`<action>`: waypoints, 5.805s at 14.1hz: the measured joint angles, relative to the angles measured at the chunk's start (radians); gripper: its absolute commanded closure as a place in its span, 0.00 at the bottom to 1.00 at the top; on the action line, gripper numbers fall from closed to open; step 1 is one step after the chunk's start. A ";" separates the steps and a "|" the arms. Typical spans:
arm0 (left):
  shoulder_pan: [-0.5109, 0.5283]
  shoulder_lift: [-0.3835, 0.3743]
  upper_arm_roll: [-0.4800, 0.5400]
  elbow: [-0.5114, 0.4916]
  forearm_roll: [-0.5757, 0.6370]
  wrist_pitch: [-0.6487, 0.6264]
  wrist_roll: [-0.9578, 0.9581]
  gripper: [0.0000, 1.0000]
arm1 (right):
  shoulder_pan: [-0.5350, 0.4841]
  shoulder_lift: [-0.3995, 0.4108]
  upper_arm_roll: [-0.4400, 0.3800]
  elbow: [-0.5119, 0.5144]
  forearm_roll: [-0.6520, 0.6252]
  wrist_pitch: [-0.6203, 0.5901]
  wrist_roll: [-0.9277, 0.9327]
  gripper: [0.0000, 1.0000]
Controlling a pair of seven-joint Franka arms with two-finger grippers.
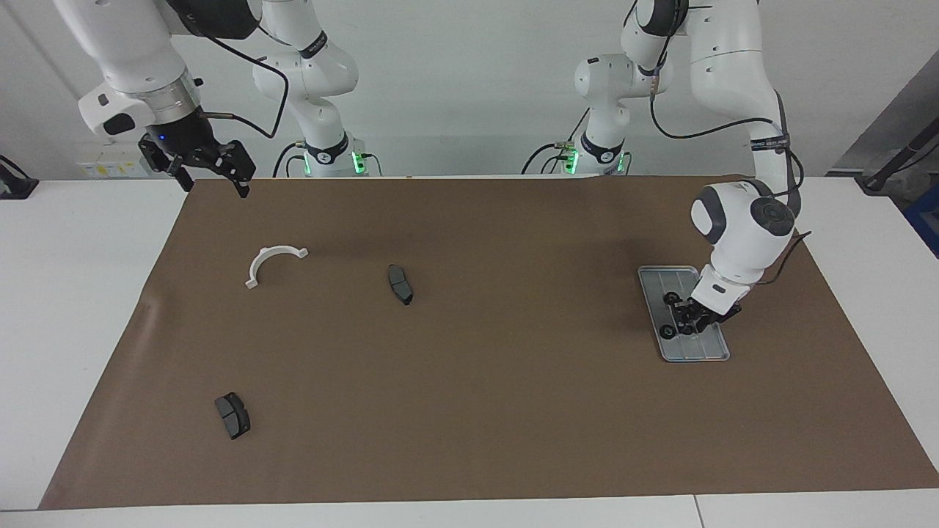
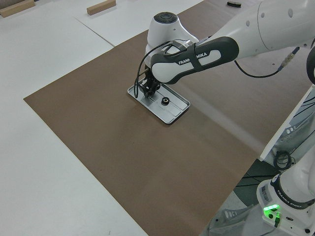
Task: Place bearing gear from tray to pile
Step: 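Grasp the black gear with the left gripper and lift it, then carry the gear with the left gripper and set it mid-table, then reach the right gripper to the mid-table gear and grasp it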
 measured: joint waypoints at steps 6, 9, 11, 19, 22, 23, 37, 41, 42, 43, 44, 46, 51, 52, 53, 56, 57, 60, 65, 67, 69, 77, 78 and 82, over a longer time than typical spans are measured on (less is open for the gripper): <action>0.000 0.000 -0.001 0.000 0.000 0.000 -0.001 1.00 | 0.000 0.000 0.000 0.000 0.000 0.000 0.000 0.00; 0.000 0.000 -0.001 0.001 0.000 0.000 -0.001 1.00 | 0.000 0.000 0.000 0.000 0.000 0.000 0.000 0.00; 0.000 0.000 0.000 0.007 0.000 -0.002 -0.001 1.00 | 0.000 0.000 0.000 0.000 0.000 0.000 0.000 0.00; -0.025 0.014 -0.013 0.167 0.000 -0.161 -0.040 1.00 | 0.000 0.000 0.000 0.000 0.000 0.000 0.000 0.00; -0.173 0.015 -0.021 0.172 -0.001 -0.169 -0.256 1.00 | 0.000 0.000 0.000 0.000 0.000 0.000 0.000 0.00; -0.248 0.015 -0.023 0.172 -0.001 -0.169 -0.355 1.00 | 0.000 0.000 0.000 0.000 0.000 0.000 0.000 0.00; -0.633 0.053 -0.017 0.179 -0.001 -0.069 -0.606 0.00 | 0.000 0.000 0.000 0.000 0.000 0.000 0.000 0.00; -0.526 0.051 0.008 0.192 0.000 -0.071 -0.601 0.10 | 0.000 0.000 0.000 0.000 0.000 0.000 0.000 0.00; -0.464 0.050 0.010 0.195 0.000 -0.071 -0.583 0.10 | 0.000 0.000 0.000 0.000 0.000 0.000 0.000 0.00; -0.393 0.049 0.012 0.195 0.000 -0.073 -0.553 0.10 | 0.000 0.000 0.000 0.000 0.000 0.000 0.000 0.00; -0.324 0.049 0.013 0.195 0.000 -0.078 -0.512 0.10 | 0.000 0.000 0.000 0.000 0.000 0.000 0.000 0.00; -0.227 0.048 0.013 0.195 0.000 -0.107 -0.431 0.10 | 0.000 0.000 0.000 0.000 0.000 0.000 0.000 0.00; -0.113 0.042 0.011 0.159 0.000 -0.130 -0.360 0.14 | -0.001 0.000 0.030 -0.033 0.014 0.075 0.000 0.00; -0.109 0.037 0.011 0.139 0.000 -0.123 -0.363 0.17 | -0.001 0.000 0.056 -0.053 0.020 0.111 0.009 0.00; -0.103 0.032 0.011 0.117 0.000 -0.110 -0.365 0.21 | -0.001 0.001 0.086 -0.071 0.021 0.144 0.028 0.00; -0.077 0.021 0.011 0.081 0.000 -0.091 -0.429 0.30 | -0.001 0.029 0.184 -0.123 0.024 0.253 0.117 0.00; -0.071 0.017 0.011 0.077 0.000 -0.090 -0.459 0.32 | -0.001 0.059 0.223 -0.133 0.024 0.303 0.175 0.00; -0.067 0.013 0.009 0.075 0.000 -0.081 -0.543 0.35 | 0.002 0.177 0.343 -0.140 0.024 0.434 0.344 0.00; -0.067 0.013 0.003 0.045 0.000 -0.015 -0.635 0.40 | 0.003 0.345 0.499 -0.140 -0.039 0.617 0.530 0.00; -0.067 0.013 -0.001 0.035 0.000 0.002 -0.666 0.42 | 0.006 0.396 0.564 -0.139 -0.143 0.669 0.640 0.00; -0.067 0.013 -0.003 0.033 0.000 0.006 -0.682 0.45 | 0.009 0.444 0.614 -0.134 -0.232 0.704 0.742 0.00; -0.068 0.013 -0.005 0.023 0.000 0.007 -0.704 0.76 | 0.050 0.735 0.720 0.027 -0.557 0.708 0.972 0.00; -0.068 0.013 -0.005 0.023 0.000 0.007 -0.704 0.83 | 0.060 0.740 0.721 0.036 -0.557 0.708 0.975 0.00; -0.068 0.013 -0.005 0.023 0.000 0.007 -0.705 0.96 | 0.081 0.741 0.730 0.047 -0.578 0.708 0.979 0.00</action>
